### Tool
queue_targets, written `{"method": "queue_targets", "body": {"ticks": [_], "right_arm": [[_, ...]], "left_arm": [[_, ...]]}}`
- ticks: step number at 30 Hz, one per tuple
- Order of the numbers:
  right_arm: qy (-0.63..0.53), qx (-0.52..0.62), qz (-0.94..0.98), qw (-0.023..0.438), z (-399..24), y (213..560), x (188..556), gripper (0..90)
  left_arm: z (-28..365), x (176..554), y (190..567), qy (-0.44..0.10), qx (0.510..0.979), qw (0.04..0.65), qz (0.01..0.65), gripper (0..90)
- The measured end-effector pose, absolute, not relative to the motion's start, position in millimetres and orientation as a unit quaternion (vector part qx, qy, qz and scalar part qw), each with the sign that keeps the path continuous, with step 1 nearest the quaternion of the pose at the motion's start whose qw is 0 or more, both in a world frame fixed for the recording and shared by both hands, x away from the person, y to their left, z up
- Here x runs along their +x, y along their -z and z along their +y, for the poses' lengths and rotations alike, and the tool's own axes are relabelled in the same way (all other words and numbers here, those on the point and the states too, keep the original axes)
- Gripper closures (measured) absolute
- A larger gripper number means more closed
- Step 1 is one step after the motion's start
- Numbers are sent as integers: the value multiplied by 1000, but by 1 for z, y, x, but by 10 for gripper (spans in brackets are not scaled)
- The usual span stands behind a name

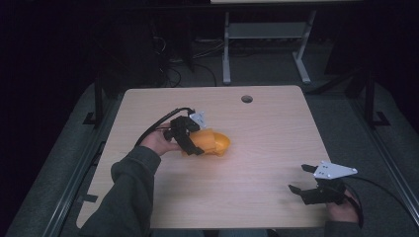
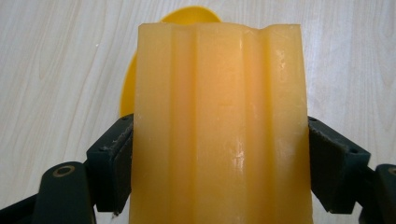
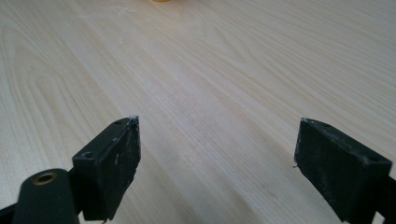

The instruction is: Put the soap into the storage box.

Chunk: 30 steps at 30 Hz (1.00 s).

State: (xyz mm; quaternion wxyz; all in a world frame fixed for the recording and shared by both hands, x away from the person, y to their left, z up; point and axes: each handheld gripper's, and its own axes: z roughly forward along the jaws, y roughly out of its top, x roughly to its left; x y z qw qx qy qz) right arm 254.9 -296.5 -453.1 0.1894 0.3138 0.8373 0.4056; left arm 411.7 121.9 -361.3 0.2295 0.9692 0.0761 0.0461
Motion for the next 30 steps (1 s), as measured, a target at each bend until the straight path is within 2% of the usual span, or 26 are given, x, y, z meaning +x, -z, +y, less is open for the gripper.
{"method": "queue_targets", "body": {"ticks": [30], "right_arm": [[-407, 314, 838, 185, -298, 455, 255, 139]], "left_arm": [[90, 443, 377, -19, 971, 231, 56, 211]]}}
